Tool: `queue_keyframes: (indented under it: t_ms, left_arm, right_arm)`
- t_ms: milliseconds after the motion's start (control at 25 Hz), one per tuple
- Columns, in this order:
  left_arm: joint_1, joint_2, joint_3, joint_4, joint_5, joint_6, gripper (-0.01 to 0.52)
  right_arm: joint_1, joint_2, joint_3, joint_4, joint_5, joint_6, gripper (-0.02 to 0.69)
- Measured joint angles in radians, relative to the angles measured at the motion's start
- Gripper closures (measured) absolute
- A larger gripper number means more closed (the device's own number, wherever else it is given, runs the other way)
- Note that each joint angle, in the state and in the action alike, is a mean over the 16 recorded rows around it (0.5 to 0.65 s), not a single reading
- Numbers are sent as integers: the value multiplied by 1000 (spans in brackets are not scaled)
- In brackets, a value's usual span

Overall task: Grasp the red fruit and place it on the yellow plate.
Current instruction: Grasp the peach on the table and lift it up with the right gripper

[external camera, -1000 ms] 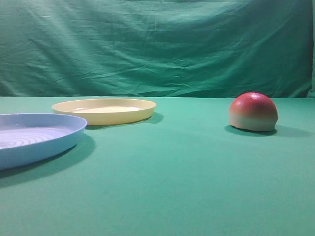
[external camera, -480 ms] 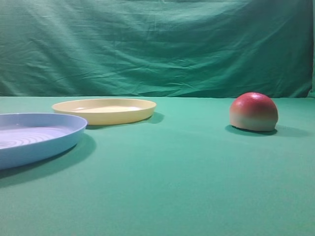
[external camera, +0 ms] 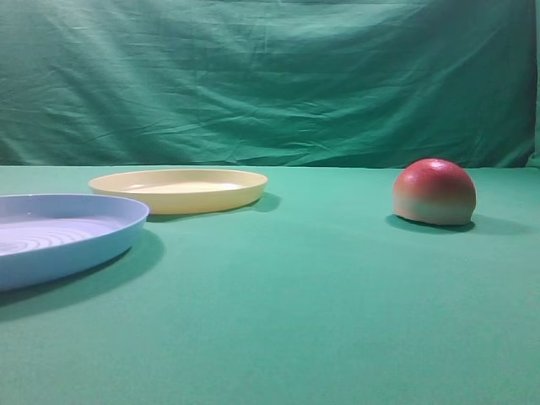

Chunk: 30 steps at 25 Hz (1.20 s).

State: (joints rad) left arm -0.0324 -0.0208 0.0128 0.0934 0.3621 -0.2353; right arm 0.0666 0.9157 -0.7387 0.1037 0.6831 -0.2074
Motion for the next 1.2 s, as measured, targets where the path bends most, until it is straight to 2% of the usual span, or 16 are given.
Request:
queue_keyframes:
  t_ms: [240, 440, 560, 640, 800, 1080, 1200]
  left_arm:
    - [0, 0, 0, 0, 0, 0, 514]
    - [0, 0, 0, 0, 0, 0, 514]
    - [0, 0, 0, 0, 0, 0, 514]
    - [0, 0, 0, 0, 0, 0, 514]
    - [0, 0, 0, 0, 0, 0, 514]
    - [0, 0, 0, 0, 0, 0, 514]
    - [0, 0, 0, 0, 0, 0, 514]
  right_arm:
    - [88, 230, -137, -5, 123, -27, 665]
    - [195, 398, -222, -28, 110, -47, 662]
    - [258, 493, -270, -48, 88, -50, 627]
    - [293, 550, -299, -60, 71, -47, 574]
    - [331, 647, -343, -79, 37, -28, 420]
    - [338, 769, -384, -87, 6, 18, 142]
    - [338, 811, -388, -90, -11, 37, 56]
